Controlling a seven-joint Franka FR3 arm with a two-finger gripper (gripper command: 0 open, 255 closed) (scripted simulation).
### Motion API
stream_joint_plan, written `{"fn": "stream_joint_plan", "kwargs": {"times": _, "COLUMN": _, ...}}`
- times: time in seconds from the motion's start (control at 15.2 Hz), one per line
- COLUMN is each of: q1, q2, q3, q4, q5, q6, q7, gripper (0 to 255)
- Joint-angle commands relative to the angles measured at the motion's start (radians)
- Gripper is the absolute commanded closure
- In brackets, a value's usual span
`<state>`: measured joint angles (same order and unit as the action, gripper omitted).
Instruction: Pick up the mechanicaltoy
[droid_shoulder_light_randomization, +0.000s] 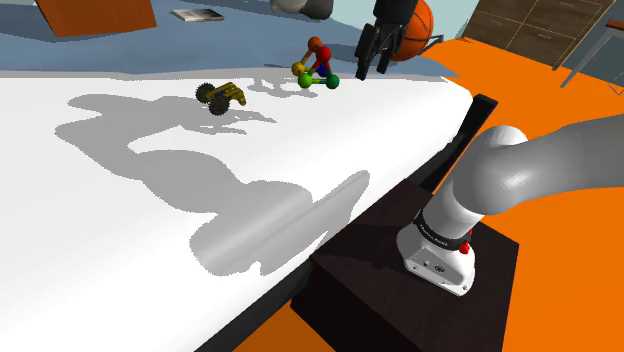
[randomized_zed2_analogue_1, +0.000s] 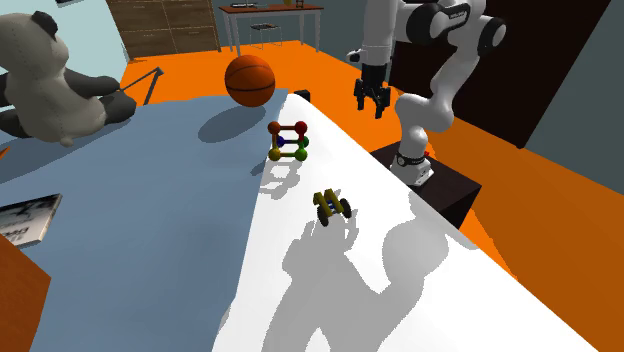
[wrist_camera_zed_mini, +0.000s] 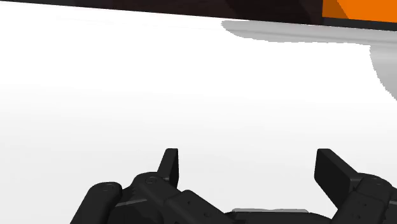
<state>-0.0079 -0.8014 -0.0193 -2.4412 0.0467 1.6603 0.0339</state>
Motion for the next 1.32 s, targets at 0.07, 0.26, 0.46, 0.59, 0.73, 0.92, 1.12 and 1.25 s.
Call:
{"fn": "stream_joint_plan", "kwargs": {"times": 0.07, "q1": 0.007, "q2": 0.040, "q3": 0.010, "q4": 0.019, "q5": 0.006, "q6": 0.018, "q7": 0.006, "gripper": 0}}
{"fn": "stream_joint_plan", "kwargs": {"times": 0.26, "q1": 0.025, "q2": 0.162, "q3": 0.039, "q4": 0.084, "q5": 0.019, "q6": 0.065, "q7": 0.022, "gripper": 0}}
{"fn": "stream_joint_plan", "kwargs": {"times": 0.46, "q1": 0.039, "q2": 0.284, "q3": 0.067, "q4": 0.159, "q5": 0.026, "q6": 0.101, "q7": 0.039, "gripper": 0}}
{"fn": "stream_joint_plan", "kwargs": {"times": 0.59, "q1": 0.048, "q2": 0.364, "q3": 0.085, "q4": 0.215, "q5": 0.027, "q6": 0.119, "q7": 0.051, "gripper": 0}}
{"fn": "stream_joint_plan", "kwargs": {"times": 0.73, "q1": 0.055, "q2": 0.445, "q3": 0.103, "q4": 0.275, "q5": 0.026, "q6": 0.132, "q7": 0.063, "gripper": 0}}
{"fn": "stream_joint_plan", "kwargs": {"times": 0.92, "q1": 0.067, "q2": 0.566, "q3": 0.128, "q4": 0.374, "q5": 0.018, "q6": 0.143, "q7": 0.083, "gripper": 0}}
{"fn": "stream_joint_plan", "kwargs": {"times": 1.12, "q1": 0.079, "q2": 0.688, "q3": 0.150, "q4": 0.485, "q5": 0.005, "q6": 0.143, "q7": 0.104, "gripper": 0}}
{"fn": "stream_joint_plan", "kwargs": {"times": 1.25, "q1": 0.089, "q2": 0.770, "q3": 0.164, "q4": 0.566, "q5": -0.008, "q6": 0.136, "q7": 0.119, "gripper": 0}}
